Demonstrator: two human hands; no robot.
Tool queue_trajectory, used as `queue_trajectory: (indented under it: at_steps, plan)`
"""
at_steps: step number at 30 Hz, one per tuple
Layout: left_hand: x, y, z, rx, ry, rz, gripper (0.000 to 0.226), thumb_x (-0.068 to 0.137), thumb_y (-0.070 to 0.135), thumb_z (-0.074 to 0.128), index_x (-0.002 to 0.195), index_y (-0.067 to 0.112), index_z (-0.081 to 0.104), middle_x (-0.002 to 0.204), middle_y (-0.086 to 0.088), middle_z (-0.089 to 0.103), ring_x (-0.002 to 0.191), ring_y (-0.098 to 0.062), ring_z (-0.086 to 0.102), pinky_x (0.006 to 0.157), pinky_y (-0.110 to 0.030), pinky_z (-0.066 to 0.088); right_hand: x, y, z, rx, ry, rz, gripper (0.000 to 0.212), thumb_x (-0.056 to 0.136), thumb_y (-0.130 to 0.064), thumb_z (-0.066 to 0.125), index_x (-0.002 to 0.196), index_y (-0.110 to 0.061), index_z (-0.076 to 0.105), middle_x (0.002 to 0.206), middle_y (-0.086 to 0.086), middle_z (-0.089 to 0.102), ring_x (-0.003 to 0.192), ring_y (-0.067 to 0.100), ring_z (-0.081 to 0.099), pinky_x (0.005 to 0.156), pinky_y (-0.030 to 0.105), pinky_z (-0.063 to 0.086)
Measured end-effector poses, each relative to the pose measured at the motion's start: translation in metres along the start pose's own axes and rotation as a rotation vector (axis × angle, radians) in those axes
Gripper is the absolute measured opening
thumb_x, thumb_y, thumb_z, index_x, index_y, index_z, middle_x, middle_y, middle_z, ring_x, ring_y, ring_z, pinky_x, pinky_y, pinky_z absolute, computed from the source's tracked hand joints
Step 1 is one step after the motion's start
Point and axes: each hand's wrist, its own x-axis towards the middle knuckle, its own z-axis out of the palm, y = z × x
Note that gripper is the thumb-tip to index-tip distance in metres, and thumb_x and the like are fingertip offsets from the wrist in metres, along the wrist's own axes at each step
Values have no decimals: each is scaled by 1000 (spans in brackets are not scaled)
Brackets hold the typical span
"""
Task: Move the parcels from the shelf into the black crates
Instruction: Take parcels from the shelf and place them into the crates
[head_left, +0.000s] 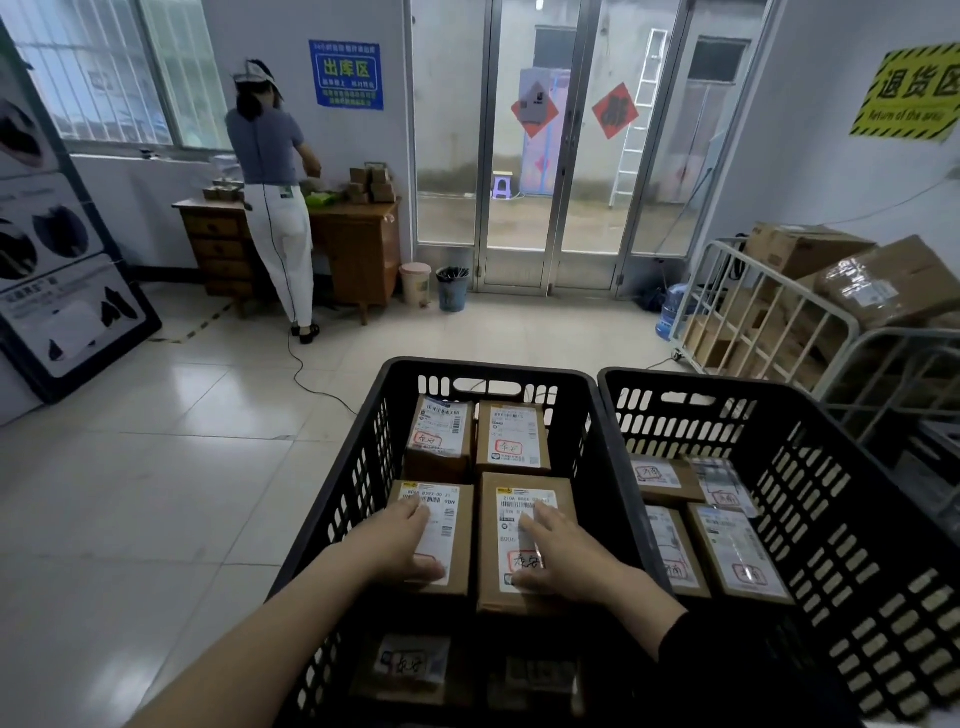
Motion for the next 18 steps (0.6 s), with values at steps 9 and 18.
queue_trajectory:
  at_steps: [9,18]
  plan:
    - [-30,19,-8,114,234,-7,73,88,49,49,147,16,20,153,-2,25,141,-18,23,116,-35,23,-33,-12,-9,-52,124,-40,78,90,-50,50,150,-18,12,159,5,6,146,19,4,119,36,11]
    - [-71,54,-12,84,280,2,70,89,48,50,145,14,26,150,-2,31,138,-17,28,114,-31,25,-91,-15,-26,-55,200,-68,76,92,-47,48,150,-16,11,159,1,10,146,16,9,117,31,10]
